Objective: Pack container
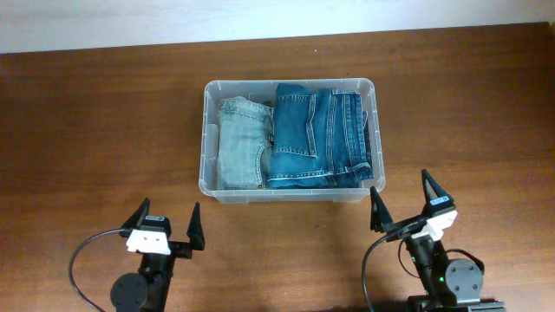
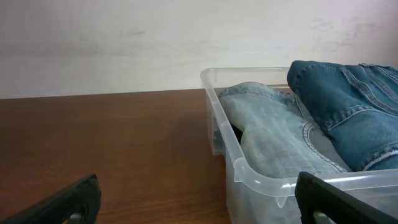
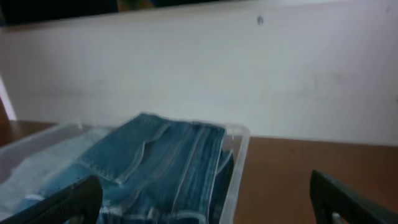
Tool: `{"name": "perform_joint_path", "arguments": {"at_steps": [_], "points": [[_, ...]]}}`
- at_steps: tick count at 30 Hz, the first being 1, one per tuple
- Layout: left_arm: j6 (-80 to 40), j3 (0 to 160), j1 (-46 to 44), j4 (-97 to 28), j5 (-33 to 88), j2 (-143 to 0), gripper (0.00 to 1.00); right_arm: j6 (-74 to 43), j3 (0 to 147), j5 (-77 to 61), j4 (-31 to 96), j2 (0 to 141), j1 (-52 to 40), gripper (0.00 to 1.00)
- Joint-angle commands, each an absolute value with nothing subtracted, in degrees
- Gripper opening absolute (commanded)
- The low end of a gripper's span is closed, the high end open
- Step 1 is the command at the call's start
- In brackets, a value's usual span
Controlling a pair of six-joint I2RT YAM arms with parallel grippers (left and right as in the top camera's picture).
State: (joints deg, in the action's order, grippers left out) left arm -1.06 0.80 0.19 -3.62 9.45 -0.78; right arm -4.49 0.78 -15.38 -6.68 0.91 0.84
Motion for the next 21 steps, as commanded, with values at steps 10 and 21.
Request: {"name": "perform_joint_path", "arguments": {"at_steps": [10,21], "points": [[-0.36,0.51,0.56,-3.70,9.21,-0.30,0.99,-4.71,0.32,-14.33,3.25,0.19,0.38,0.98],[-0.36,0.51,0.56,-3.70,9.21,-0.30,0.99,-4.71,0.32,-14.33,3.25,0.19,0.38,0.98]]}}
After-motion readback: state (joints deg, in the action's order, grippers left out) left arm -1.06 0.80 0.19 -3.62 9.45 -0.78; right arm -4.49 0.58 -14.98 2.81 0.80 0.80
